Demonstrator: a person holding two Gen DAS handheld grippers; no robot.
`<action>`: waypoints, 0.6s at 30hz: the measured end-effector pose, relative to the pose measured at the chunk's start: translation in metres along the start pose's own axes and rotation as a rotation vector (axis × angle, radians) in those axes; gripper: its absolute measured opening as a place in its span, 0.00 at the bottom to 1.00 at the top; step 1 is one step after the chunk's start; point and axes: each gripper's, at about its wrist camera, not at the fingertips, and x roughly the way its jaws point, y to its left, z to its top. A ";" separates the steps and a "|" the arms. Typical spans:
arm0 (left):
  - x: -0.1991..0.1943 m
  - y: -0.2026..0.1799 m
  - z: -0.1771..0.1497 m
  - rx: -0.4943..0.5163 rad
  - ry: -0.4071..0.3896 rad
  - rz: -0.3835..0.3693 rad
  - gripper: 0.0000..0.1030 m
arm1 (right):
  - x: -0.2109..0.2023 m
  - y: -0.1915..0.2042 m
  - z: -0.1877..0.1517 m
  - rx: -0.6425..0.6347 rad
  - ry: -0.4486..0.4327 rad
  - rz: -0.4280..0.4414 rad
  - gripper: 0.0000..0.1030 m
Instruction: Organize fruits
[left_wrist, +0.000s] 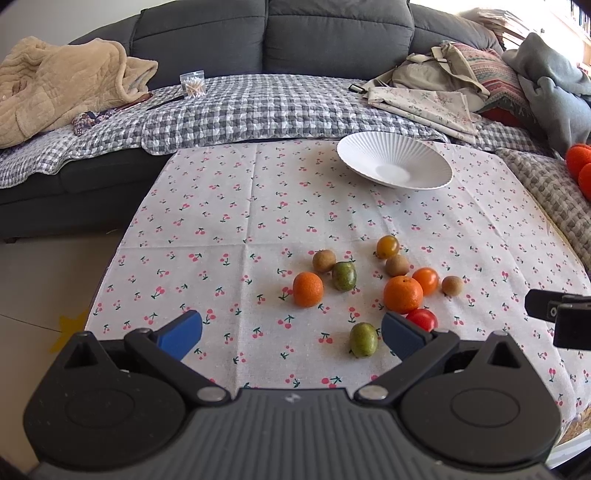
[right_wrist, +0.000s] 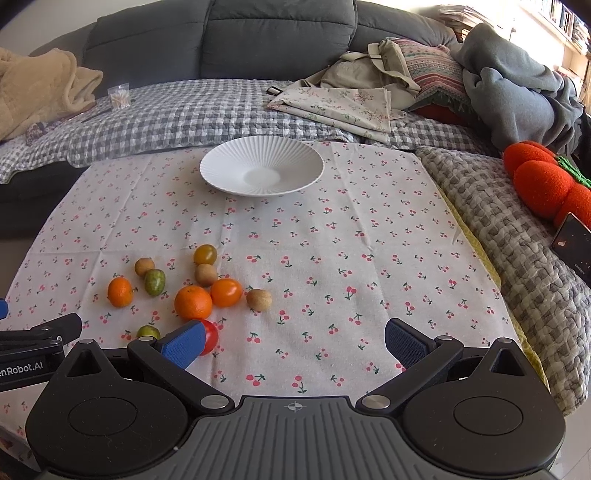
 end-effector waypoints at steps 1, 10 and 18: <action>0.000 0.000 0.000 0.000 0.000 -0.002 1.00 | 0.000 0.000 0.000 -0.001 0.000 0.000 1.00; 0.002 -0.001 0.000 0.006 0.000 -0.006 1.00 | 0.001 0.001 0.000 -0.011 -0.005 -0.011 1.00; 0.004 0.002 0.000 0.009 -0.005 -0.010 1.00 | 0.002 0.000 0.001 -0.005 -0.016 -0.008 1.00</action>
